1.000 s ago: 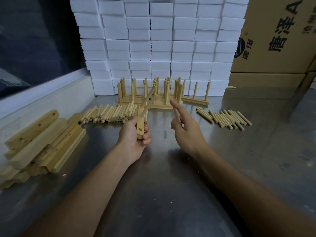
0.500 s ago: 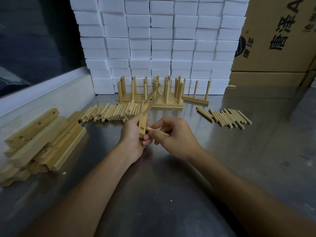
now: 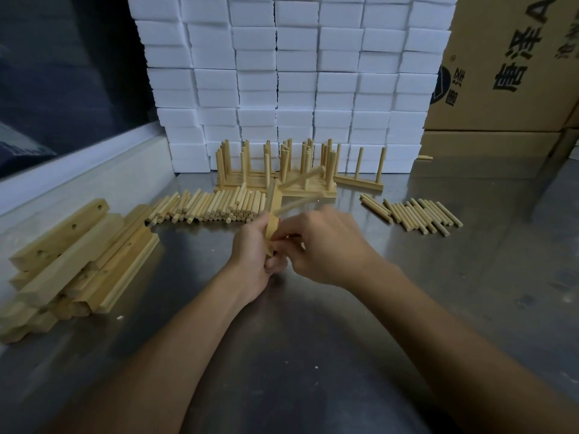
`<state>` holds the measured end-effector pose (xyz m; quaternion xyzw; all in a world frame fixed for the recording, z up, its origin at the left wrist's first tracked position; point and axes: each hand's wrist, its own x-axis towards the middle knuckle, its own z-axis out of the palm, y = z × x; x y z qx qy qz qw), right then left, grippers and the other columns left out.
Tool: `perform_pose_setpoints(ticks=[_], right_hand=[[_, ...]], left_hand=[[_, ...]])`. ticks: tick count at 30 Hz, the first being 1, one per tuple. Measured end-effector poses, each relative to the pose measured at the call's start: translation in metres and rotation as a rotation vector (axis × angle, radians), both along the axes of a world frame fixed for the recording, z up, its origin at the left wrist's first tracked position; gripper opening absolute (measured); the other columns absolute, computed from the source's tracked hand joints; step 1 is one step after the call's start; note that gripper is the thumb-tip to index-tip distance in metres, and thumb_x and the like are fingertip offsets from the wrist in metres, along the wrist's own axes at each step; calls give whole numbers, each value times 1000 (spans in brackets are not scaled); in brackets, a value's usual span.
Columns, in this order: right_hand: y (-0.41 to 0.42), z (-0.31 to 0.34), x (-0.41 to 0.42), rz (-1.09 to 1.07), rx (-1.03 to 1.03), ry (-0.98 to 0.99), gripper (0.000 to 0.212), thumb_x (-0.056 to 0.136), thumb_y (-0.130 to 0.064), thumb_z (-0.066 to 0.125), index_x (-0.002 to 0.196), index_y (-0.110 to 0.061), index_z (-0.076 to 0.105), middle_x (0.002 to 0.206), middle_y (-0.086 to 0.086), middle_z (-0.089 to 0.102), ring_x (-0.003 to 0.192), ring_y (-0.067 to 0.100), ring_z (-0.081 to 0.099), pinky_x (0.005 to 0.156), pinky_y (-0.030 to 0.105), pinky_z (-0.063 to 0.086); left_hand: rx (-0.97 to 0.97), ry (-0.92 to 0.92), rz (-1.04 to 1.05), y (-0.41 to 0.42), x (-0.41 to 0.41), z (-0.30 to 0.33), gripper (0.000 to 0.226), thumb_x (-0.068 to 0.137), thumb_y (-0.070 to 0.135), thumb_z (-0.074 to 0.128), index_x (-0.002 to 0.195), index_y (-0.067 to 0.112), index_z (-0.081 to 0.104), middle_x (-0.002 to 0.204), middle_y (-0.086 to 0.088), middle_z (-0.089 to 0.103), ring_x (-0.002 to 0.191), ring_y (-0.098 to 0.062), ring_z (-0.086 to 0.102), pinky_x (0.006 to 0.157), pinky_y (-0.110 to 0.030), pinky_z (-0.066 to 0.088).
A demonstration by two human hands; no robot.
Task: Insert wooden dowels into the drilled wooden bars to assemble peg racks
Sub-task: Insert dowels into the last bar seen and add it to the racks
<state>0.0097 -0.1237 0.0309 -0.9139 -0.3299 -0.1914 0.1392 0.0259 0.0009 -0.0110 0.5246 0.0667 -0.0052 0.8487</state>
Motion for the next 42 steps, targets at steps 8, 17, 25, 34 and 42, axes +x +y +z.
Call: perform_pose_setpoints(ticks=[8,17,25,34,42], right_hand=[[6,-7,5,-27,225,235,6,82,-19,71,81,-14,74,73,-2,69,67,11,61,67,34,54],[-16,-8,7,207,865,682,10,97,-6,59,101,3,64,81,15,75,70,28,75,49,29,53],[-15,-18,11,194,825,502,8,94,-5,63,98,-3,71,79,3,75,70,15,73,59,29,59],[-8,-22,12,171,677,369,11,93,-9,66,101,-4,73,83,4,75,73,12,73,68,31,61],[1,-28,9,194,852,457,24,94,-14,67,84,8,67,58,0,70,52,9,68,48,20,50]], left_hand=[[11,-8,-13,2,3,-3,61,103,39,40,50,20,64,44,3,41,30,-10,26,31,-14,18],[-61,19,-49,5,4,-1,41,106,38,29,109,6,54,47,1,45,28,-9,25,31,-16,18],[-104,45,32,7,7,-2,38,106,36,31,96,6,51,63,-7,44,29,-9,25,30,-15,18],[-128,32,8,8,7,-4,36,106,36,31,100,9,54,54,-3,46,30,-10,25,29,-18,19],[-82,23,18,7,6,-4,50,106,40,30,71,12,53,60,-9,47,28,-11,27,35,-20,17]])
